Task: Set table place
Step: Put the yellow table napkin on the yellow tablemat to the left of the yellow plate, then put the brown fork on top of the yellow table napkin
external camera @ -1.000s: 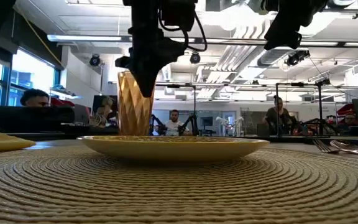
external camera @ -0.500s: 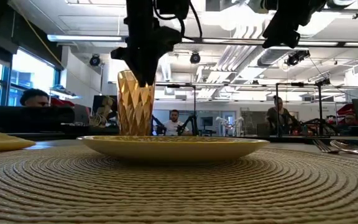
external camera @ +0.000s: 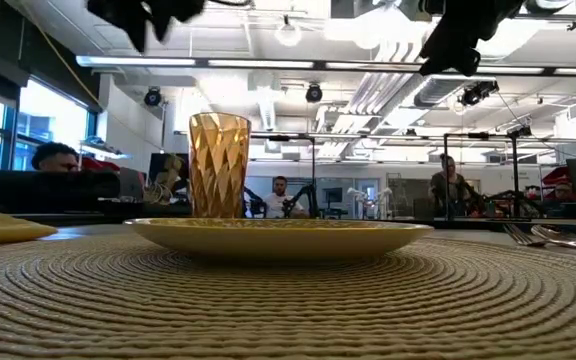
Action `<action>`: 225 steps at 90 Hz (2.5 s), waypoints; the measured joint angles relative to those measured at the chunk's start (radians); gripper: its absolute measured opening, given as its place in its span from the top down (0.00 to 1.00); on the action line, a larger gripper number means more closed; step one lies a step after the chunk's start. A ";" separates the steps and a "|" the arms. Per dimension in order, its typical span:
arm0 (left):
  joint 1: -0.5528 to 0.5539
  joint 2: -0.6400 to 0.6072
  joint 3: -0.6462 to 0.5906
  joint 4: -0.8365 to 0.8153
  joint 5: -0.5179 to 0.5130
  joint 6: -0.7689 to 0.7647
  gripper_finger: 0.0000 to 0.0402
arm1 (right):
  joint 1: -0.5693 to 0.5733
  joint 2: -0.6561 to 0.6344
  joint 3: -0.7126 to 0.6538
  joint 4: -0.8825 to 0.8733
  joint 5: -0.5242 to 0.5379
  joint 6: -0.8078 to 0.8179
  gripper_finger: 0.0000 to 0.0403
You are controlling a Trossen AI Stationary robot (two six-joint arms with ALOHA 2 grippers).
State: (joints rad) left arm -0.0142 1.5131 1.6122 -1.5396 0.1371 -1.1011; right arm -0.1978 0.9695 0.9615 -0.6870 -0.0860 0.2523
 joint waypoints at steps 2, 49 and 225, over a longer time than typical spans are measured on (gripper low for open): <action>-0.026 -0.004 -0.019 0.004 0.007 -0.034 0.64 | 0.000 0.000 0.000 0.006 0.000 0.000 0.64; -0.198 -0.005 -0.681 0.459 0.005 -0.276 0.64 | 0.000 0.000 0.000 0.034 -0.019 -0.010 0.64; -0.248 -0.078 -0.759 1.015 -0.053 -0.497 0.69 | 0.002 0.000 0.000 0.256 -0.032 0.236 0.64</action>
State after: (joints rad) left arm -0.2618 1.4349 0.8536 -0.5243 0.0837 -1.5981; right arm -0.1963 0.9691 0.9615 -0.4309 -0.1181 0.4879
